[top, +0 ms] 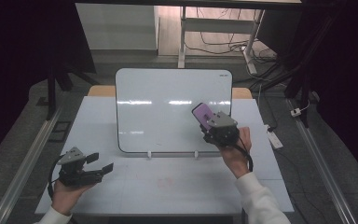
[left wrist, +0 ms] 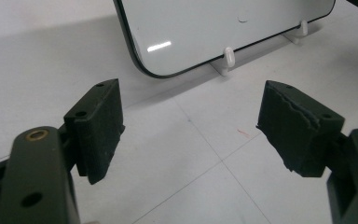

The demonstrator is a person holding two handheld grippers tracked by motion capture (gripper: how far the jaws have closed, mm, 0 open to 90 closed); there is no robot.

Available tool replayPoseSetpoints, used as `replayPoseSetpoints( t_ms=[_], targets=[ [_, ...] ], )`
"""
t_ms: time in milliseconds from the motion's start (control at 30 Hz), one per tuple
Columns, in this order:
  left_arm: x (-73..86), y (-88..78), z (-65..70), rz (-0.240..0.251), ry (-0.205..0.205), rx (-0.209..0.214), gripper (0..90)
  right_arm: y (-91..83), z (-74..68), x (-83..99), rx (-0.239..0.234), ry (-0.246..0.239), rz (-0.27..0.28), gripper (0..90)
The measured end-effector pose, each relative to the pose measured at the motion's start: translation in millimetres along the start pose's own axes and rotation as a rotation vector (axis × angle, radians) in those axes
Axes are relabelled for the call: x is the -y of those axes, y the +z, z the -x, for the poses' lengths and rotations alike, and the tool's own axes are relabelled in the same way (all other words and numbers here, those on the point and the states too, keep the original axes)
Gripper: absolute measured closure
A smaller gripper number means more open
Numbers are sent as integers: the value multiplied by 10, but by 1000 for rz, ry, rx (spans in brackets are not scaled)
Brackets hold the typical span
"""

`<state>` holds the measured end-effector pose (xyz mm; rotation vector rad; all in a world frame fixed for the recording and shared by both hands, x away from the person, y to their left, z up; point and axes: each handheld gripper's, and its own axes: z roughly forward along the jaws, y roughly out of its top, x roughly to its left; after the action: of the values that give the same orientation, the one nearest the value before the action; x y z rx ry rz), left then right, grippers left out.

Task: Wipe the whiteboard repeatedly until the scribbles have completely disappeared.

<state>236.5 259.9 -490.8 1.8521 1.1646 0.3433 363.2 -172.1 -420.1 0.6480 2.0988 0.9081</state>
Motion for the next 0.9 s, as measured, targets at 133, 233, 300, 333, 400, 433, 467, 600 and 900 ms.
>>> replayPoseSetpoints(
  t_ms=[133, 233, 300, 333, 400, 433, 467, 600, 900],
  targets=[
    [-15, 2, 35, 5, 7, 7, 232, -96, -206, 89, -26, -15, 12, 400],
    [-23, 8, 53, 5, 8, 10, 232, -168, -345, 135, -66, -24, 30, 400],
    [-31, 15, 70, 6, 10, 14, 232, -208, -423, 169, -107, -8, 39, 400],
    [-38, 19, 80, 7, 12, 16, 232, -224, -463, 185, -121, 0, 42, 400],
    [-53, 24, 102, 8, 18, 22, 232, -253, -533, 213, -147, 7, 50, 399],
    [-61, 28, 113, 8, 19, 23, 232, -265, -564, 222, -156, 6, 55, 400],
    [-67, 33, 124, 10, 20, 25, 232, -276, -591, 228, -163, 1, 60, 400],
    [-94, 46, 173, 14, 27, 33, 232, -295, -669, 234, -183, -5, 72, 400],
    [-234, 125, 351, 36, 42, 84, 235, -301, -780, 254, -222, -6, 84, 399]
  ],
)
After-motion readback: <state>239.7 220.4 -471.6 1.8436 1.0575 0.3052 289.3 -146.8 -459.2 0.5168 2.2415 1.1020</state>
